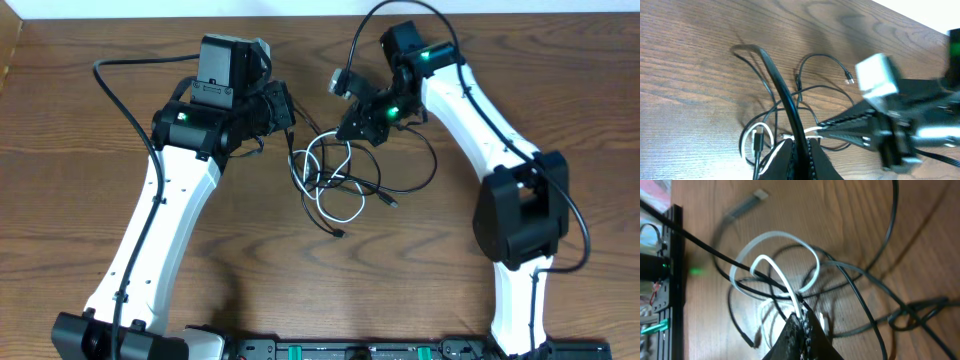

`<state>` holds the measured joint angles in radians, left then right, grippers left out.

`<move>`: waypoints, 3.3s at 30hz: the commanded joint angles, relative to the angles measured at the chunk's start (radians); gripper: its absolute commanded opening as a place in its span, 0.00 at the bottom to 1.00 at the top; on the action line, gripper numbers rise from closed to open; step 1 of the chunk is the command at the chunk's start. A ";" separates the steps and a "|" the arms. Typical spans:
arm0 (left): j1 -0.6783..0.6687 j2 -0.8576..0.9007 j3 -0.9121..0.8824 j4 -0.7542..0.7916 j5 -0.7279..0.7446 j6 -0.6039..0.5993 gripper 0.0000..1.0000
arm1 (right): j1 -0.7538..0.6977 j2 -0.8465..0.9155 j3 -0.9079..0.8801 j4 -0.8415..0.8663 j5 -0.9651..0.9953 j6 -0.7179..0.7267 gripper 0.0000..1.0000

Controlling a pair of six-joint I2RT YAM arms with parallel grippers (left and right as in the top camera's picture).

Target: Untangle cables

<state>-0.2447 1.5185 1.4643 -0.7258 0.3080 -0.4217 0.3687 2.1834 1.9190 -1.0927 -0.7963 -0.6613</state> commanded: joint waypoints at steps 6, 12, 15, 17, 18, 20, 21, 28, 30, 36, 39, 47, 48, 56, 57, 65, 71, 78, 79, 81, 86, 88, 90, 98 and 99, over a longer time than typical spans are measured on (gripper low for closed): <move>0.004 -0.003 0.013 -0.012 -0.010 -0.002 0.08 | -0.005 -0.032 0.018 -0.019 0.012 0.021 0.01; 0.004 -0.003 0.013 -0.015 -0.010 -0.002 0.08 | -0.007 -0.032 0.018 -0.020 0.012 0.021 0.01; 0.004 -0.003 0.013 -0.015 -0.010 -0.002 0.08 | -0.008 -0.031 0.018 -0.023 0.012 0.021 0.01; 0.004 -0.003 0.013 -0.015 -0.010 -0.002 0.08 | -0.008 -0.032 0.018 -0.023 0.012 0.021 0.01; 0.004 -0.003 0.013 -0.015 -0.010 -0.002 0.08 | -0.008 -0.032 0.018 -0.023 0.012 0.021 0.01; 0.004 -0.003 0.013 -0.016 -0.010 -0.002 0.08 | -0.008 -0.032 0.018 -0.023 0.012 0.021 0.01; 0.004 -0.003 0.013 -0.016 -0.010 -0.002 0.08 | -0.008 -0.032 0.018 -0.023 0.012 0.021 0.01; 0.004 -0.003 0.013 -0.023 -0.010 -0.002 0.08 | -0.014 -0.033 0.019 -0.023 0.012 0.023 0.01; 0.004 -0.003 0.013 -0.023 -0.010 -0.002 0.08 | -0.023 -0.036 0.020 -0.022 0.011 0.042 0.01; 0.004 -0.003 0.013 -0.026 -0.010 -0.002 0.07 | -0.075 -0.070 0.070 -0.023 0.011 0.142 0.01; 0.004 -0.002 0.013 -0.026 -0.015 -0.001 0.08 | -0.106 -0.119 0.100 -0.023 0.012 0.177 0.01; 0.004 -0.001 0.011 -0.060 -0.040 -0.002 0.08 | -0.200 -0.274 0.127 0.015 0.095 0.327 0.01; 0.004 0.000 0.011 -0.060 -0.040 -0.002 0.08 | -0.209 -0.286 0.127 0.028 0.095 0.342 0.01; 0.004 0.046 0.011 -0.172 -0.191 -0.001 0.08 | -0.289 -0.456 0.127 0.226 0.141 0.636 0.01; 0.004 0.053 0.011 -0.181 -0.202 -0.001 0.08 | -0.290 -0.478 0.127 0.246 0.177 0.676 0.01; 0.004 0.096 0.010 -0.227 -0.268 0.003 0.15 | -0.289 -0.532 0.127 0.221 0.346 0.772 0.01; 0.004 0.088 0.011 -0.209 -0.267 0.047 0.17 | -0.261 -0.447 0.127 0.054 0.329 0.737 0.12; 0.004 -0.015 0.096 -0.196 -0.223 0.077 0.17 | -0.195 -0.340 0.127 -0.027 0.312 0.660 0.33; 0.004 -0.044 0.105 -0.180 -0.200 0.077 0.17 | -0.182 -0.323 0.127 -0.034 0.311 0.648 0.34; 0.004 -0.081 0.105 -0.150 -0.172 0.076 0.16 | -0.162 -0.298 0.127 -0.043 0.312 0.644 0.38; 0.004 -0.164 0.105 -0.097 -0.154 0.042 0.11 | -0.115 -0.213 0.127 -0.060 0.310 0.608 0.43; 0.004 -0.173 0.105 -0.092 -0.155 0.042 0.11 | -0.100 -0.177 0.127 -0.062 0.299 0.591 0.44; 0.004 -0.173 0.105 -0.092 -0.155 0.043 0.11 | -0.085 -0.140 0.127 -0.066 0.284 0.562 0.44; 0.004 -0.136 0.104 -0.108 -0.162 0.043 0.12 | 0.006 0.020 0.127 -0.075 0.285 0.288 0.48; 0.004 -0.128 0.104 -0.109 -0.162 0.043 0.12 | 0.020 0.035 0.127 -0.075 0.285 0.252 0.48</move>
<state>-0.2447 1.3640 1.5604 -0.8303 0.1482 -0.3698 0.3420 2.1769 2.0369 -1.1625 -0.4938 -0.2359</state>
